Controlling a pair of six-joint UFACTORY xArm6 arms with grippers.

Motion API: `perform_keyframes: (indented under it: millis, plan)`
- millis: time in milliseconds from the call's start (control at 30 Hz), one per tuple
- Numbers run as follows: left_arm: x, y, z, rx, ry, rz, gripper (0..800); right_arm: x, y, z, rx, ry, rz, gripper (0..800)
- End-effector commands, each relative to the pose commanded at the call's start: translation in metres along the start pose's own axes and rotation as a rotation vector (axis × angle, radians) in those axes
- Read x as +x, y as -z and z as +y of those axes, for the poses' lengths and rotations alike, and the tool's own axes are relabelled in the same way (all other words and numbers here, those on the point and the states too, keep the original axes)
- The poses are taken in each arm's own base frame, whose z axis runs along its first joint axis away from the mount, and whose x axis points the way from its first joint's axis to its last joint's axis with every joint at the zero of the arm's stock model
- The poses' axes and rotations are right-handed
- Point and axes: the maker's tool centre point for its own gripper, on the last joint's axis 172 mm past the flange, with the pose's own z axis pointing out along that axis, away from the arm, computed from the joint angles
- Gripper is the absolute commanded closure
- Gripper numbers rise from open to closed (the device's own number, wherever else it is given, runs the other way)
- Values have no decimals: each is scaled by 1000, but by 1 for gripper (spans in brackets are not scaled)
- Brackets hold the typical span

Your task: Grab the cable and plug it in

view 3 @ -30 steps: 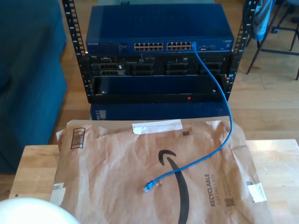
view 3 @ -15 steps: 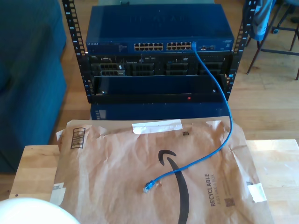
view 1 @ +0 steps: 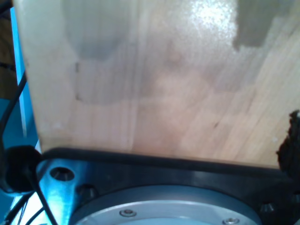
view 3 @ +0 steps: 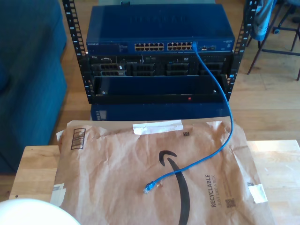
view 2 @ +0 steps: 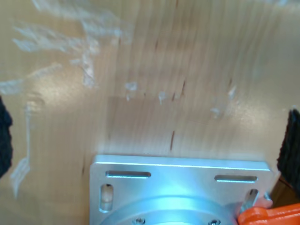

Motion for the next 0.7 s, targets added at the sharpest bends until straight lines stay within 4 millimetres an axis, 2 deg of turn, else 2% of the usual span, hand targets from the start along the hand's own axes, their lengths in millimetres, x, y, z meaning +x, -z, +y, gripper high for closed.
perform_keyframes:
  millis: [167, 267, 700]
  plan:
    - [0, 0, 0, 0, 0, 0, 0, 1, -27, 2, 15, -19, 46, 3]
    - [0, 0, 0, 0, 0, 0, 0, -6, -39, 3, 10, 1, 21, 2]
    - [0, 0, 0, 0, 0, 0, 0, -5, -41, 4, 13, 32, 24, 2]
